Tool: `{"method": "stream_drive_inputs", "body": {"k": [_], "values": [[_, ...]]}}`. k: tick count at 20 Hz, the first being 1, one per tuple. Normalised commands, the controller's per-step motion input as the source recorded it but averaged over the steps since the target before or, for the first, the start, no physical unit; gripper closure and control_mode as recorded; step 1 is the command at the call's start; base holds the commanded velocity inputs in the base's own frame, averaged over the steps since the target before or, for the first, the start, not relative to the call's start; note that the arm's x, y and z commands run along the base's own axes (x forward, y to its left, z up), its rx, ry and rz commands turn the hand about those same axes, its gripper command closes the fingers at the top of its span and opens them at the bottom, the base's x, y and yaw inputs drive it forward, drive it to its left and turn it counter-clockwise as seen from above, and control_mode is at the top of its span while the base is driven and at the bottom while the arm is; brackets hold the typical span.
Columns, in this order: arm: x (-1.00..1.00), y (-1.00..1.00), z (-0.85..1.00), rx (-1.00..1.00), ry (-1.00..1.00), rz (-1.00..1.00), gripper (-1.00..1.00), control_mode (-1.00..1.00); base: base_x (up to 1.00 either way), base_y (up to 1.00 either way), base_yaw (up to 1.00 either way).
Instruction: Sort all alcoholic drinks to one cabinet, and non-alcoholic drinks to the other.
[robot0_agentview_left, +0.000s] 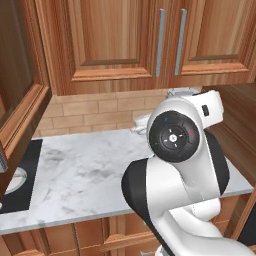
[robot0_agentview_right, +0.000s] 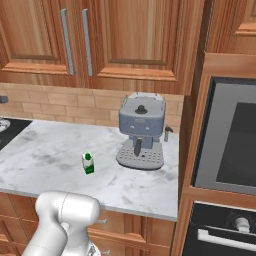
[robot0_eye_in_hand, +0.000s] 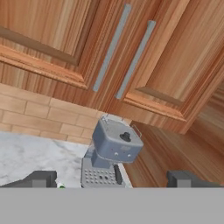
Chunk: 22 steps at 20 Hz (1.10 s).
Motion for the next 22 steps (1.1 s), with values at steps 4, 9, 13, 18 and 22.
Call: {"method": "stream_drive_inputs", "body": {"k": [4, 9, 13, 18, 22], "values": [[-0.02, 0.00, -0.09, 0.00, 0.00, 0.00, -1.00, -1.00, 0.00, 0.00, 0.00], [-0.02, -0.04, -0.35, 0.04, -0.01, -0.07, -1.00, -1.00, 0.00, 0.00, 0.00], [-0.01, -0.16, -0.43, 0.09, -0.03, -0.09, -1.00, -1.00, 0.00, 0.00, 0.00], [0.00, -0.08, -0.46, 0.07, -0.05, -0.09, -1.00, -1.00, 0.00, 0.00, 0.00], [0.01, -0.01, -0.46, 0.01, 0.00, -0.08, -1.00, -1.00, 0.00, 0.00, 0.00]]}}
